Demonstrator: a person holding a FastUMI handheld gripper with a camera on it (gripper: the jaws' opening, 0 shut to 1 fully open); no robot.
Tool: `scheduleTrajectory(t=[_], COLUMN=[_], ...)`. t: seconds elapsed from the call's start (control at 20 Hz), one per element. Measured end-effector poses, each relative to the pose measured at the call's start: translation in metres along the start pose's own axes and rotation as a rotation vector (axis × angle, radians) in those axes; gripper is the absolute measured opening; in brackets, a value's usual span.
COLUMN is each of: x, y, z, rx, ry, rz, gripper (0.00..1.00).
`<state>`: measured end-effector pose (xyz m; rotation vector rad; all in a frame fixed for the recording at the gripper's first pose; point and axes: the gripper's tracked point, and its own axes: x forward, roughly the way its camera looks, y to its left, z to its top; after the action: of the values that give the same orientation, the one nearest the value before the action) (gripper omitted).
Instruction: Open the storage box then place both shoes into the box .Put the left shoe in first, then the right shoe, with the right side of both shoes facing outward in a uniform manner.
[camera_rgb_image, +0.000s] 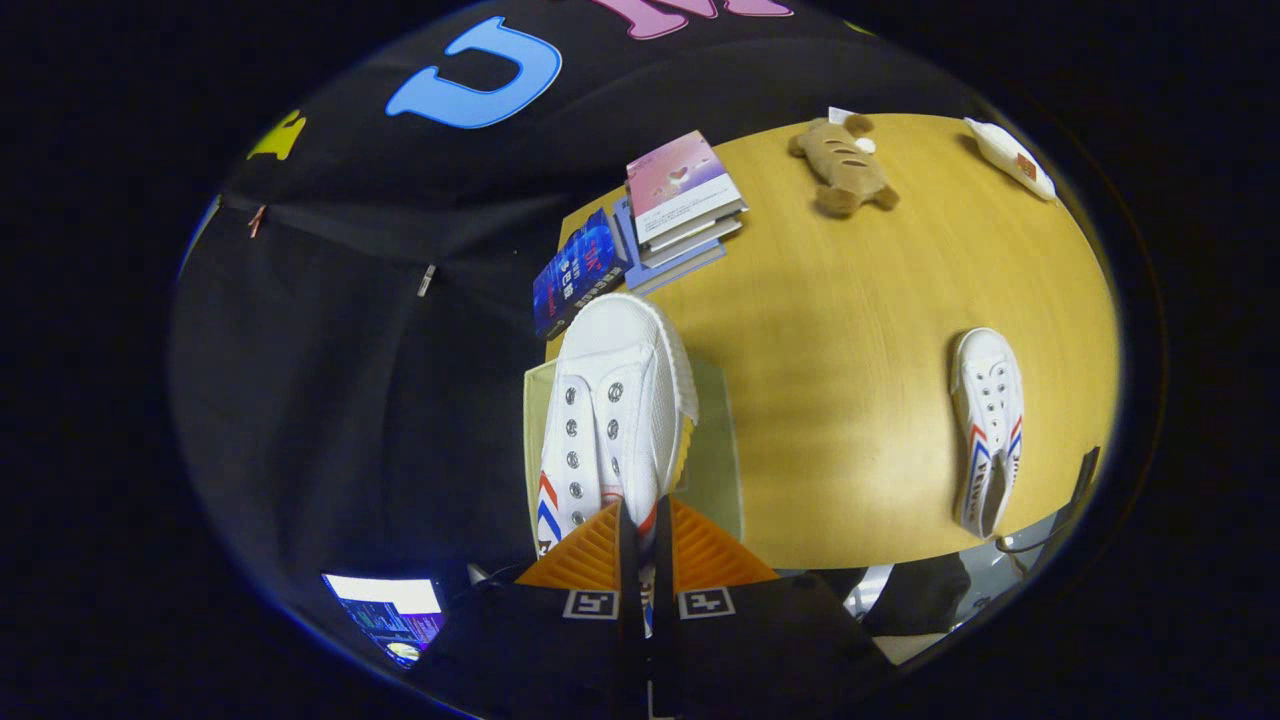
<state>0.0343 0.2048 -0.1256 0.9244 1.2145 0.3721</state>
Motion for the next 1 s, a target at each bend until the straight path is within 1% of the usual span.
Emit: scheduleTrajectory(t=[0.2,0.4,0.5,0.75,1.0], x=[0.045,0.091,0.113,0.161,0.193], y=[0.036,0.052,0.052,0.04,0.021], z=[-0.01,-0.024,-0.032,-0.042,-0.06], rx=[0.009,0.007,-0.013,-0.001,-0.049], ry=[0.059,0.132,0.156,0.194,0.249], rz=[-0.003,-0.04,-0.071,-0.154,-0.227], gripper=[0.07,0.07,0.07,0.07,0.07])
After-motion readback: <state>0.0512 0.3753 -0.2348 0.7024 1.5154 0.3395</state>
